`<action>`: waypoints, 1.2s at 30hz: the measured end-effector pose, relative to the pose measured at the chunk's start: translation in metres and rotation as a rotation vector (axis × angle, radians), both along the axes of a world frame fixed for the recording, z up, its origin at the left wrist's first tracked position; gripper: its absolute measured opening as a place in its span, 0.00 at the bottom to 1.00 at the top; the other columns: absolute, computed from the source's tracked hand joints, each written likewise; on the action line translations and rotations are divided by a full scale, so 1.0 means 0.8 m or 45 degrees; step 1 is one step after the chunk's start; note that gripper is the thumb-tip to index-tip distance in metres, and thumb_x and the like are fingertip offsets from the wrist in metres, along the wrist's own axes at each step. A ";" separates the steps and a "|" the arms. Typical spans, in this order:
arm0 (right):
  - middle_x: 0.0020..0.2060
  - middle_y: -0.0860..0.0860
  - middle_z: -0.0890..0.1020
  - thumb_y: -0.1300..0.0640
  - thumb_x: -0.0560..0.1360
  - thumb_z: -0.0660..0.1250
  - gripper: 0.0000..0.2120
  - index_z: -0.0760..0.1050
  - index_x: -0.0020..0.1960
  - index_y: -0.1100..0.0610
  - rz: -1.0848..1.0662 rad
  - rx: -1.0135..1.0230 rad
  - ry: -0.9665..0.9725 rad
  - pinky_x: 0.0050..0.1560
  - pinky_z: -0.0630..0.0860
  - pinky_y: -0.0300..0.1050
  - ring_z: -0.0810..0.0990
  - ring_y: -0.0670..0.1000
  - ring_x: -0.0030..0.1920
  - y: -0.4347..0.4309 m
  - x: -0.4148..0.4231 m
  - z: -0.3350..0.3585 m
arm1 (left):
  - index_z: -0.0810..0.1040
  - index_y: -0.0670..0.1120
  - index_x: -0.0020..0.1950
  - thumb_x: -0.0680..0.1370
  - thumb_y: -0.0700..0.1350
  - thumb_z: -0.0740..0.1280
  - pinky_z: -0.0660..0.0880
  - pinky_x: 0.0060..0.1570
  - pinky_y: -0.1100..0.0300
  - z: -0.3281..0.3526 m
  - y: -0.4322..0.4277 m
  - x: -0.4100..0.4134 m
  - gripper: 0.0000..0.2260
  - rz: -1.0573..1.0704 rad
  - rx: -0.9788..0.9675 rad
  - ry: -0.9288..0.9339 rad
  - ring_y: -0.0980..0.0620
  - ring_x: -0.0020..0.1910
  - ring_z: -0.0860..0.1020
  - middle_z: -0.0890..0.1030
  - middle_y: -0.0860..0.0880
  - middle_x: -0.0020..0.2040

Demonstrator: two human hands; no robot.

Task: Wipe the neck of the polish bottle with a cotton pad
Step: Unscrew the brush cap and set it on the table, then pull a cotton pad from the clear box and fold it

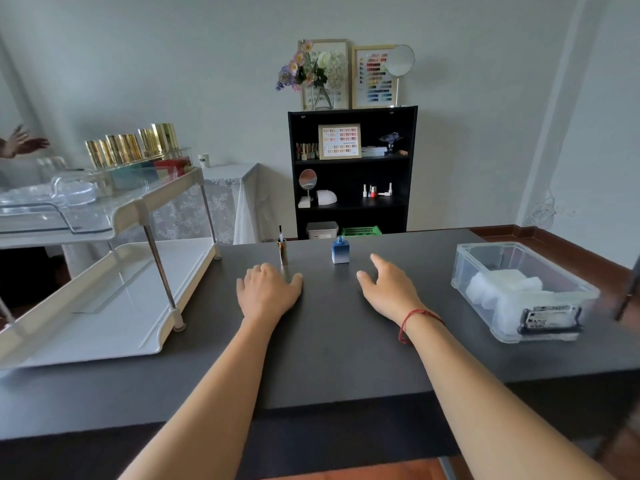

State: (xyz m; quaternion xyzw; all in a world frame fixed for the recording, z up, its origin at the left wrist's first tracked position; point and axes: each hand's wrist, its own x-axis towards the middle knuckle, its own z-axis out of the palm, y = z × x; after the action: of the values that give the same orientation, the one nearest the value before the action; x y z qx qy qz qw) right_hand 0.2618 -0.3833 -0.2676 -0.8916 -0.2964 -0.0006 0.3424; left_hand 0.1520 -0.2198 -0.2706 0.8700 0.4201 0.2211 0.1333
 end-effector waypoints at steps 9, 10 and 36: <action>0.73 0.57 0.63 0.48 0.80 0.53 0.22 0.65 0.72 0.55 0.098 -0.275 -0.159 0.71 0.59 0.53 0.63 0.60 0.72 -0.066 -0.037 -0.007 | 0.72 0.44 0.65 0.78 0.62 0.53 0.58 0.72 0.44 -0.006 -0.093 -0.026 0.27 -0.281 0.092 0.206 0.45 0.70 0.66 0.72 0.44 0.67; 0.72 0.57 0.65 0.49 0.80 0.52 0.21 0.67 0.70 0.56 0.107 -0.288 -0.186 0.71 0.59 0.52 0.64 0.60 0.71 -0.070 -0.038 -0.008 | 0.72 0.45 0.65 0.78 0.63 0.52 0.57 0.72 0.44 -0.006 -0.102 -0.024 0.27 -0.307 0.090 0.225 0.44 0.71 0.65 0.71 0.44 0.68; 0.40 0.56 0.76 0.55 0.78 0.53 0.12 0.67 0.37 0.54 -0.403 -0.136 -0.043 0.39 0.67 0.44 0.73 0.54 0.41 -0.222 0.025 0.083 | 0.66 0.47 0.72 0.78 0.60 0.56 0.47 0.73 0.39 0.032 -0.154 -0.001 0.27 -0.393 -0.304 0.201 0.44 0.73 0.63 0.69 0.47 0.71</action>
State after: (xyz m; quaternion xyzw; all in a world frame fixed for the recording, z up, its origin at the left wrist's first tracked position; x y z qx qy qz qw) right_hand 0.2820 -0.5610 -0.2012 -0.9440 -0.1574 -0.0536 0.2850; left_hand 0.1516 -0.3432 -0.2452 0.9166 0.3143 0.0777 0.2344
